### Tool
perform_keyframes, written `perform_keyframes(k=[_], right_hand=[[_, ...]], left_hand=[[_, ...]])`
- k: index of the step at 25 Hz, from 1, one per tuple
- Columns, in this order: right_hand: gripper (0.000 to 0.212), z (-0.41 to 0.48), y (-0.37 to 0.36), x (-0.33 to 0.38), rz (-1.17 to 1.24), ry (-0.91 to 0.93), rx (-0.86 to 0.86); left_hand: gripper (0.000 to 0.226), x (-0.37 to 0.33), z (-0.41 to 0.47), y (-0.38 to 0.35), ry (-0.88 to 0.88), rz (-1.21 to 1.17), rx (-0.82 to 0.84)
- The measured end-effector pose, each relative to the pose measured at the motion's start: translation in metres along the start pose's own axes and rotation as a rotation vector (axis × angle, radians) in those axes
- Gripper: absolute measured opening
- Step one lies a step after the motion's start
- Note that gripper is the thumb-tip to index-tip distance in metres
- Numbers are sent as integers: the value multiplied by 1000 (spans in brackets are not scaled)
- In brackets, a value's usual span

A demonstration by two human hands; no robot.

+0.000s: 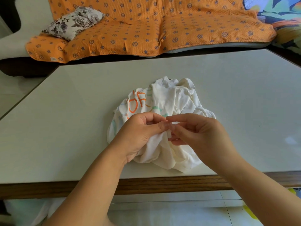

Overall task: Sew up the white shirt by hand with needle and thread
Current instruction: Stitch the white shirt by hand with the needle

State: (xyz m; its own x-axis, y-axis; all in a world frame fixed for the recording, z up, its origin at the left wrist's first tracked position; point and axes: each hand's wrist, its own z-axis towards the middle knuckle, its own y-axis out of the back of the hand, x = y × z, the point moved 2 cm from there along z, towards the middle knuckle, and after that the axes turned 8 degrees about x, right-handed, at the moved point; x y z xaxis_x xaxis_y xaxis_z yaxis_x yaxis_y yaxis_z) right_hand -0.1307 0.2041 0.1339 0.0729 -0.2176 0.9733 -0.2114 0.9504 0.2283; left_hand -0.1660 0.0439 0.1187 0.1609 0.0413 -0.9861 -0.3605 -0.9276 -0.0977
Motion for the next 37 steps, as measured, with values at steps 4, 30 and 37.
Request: perform_keyframes(k=[4,30,37], right_hand=[[16,3,0,0,-53,36,-94],[5,40,75,-29,-143,-54,-491],[10,41,88,-38,-423,-120,-455]], left_hand=[[25,2,-1,-1,24,36,-10],[6,1,-7,11,38,-63,42],[5,-1,-8,12,35,-82,58]])
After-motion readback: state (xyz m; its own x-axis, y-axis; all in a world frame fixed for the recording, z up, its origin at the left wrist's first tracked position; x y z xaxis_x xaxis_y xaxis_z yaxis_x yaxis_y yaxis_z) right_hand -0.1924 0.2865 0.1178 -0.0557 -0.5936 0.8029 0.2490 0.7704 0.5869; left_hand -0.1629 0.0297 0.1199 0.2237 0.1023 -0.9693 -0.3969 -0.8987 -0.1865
